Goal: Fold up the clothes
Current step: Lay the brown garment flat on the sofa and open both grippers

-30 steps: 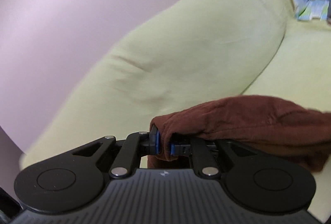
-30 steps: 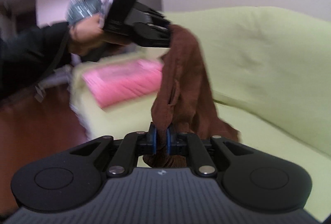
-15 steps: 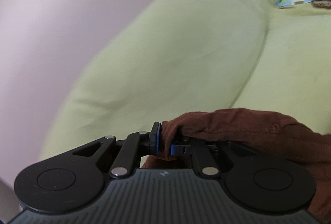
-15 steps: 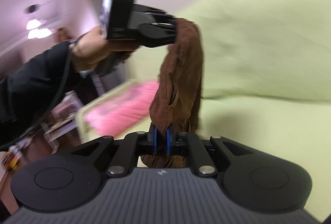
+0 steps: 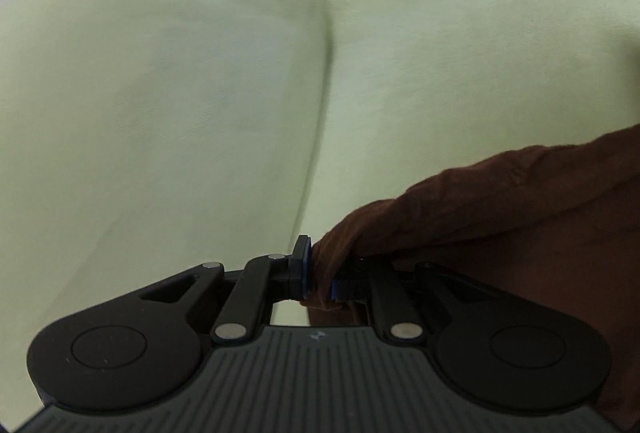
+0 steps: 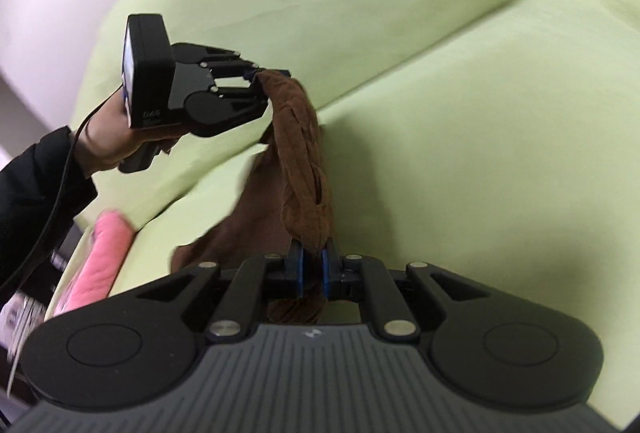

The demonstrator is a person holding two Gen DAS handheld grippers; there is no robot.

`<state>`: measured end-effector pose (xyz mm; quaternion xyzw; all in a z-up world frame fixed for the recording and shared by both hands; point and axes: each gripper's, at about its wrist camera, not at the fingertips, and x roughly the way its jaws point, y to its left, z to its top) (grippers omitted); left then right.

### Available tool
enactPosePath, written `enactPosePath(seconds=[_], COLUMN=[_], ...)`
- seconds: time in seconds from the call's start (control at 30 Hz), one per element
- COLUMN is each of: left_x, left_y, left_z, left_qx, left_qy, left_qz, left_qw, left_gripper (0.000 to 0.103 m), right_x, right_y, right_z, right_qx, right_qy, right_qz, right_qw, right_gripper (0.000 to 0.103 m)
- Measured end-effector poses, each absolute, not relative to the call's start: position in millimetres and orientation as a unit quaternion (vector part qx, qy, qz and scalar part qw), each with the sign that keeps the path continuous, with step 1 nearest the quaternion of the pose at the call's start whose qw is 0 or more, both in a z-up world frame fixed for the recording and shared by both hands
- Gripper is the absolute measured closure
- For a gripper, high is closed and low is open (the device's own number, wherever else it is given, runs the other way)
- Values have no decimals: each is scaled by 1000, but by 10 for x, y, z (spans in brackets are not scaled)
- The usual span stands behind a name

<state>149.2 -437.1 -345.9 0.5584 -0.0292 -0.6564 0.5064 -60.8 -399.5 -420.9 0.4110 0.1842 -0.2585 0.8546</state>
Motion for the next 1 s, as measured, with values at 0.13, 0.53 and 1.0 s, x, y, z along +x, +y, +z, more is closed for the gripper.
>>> enactPosePath(seconds=[0.13, 0.53, 1.0], left_x=[1472, 2312, 2533], left_y=[-4600, -4261, -4086], left_z=[-3684, -3322, -3728], left_qx=[565, 463, 499], left_qy=[-5, 98, 94], left_qz=[-659, -662, -707], left_qw=[497, 581, 493], left_gripper=[85, 39, 42], right_x=[-512, -739, -679], right_y=[-3992, -3537, -2879], right_z=[-4145, -3838, -3670], right_qx=[418, 285, 199], right_qy=[195, 205, 278], right_qz=[-289, -420, -406], right_qw=[839, 837, 847], right_gripper=[96, 75, 63])
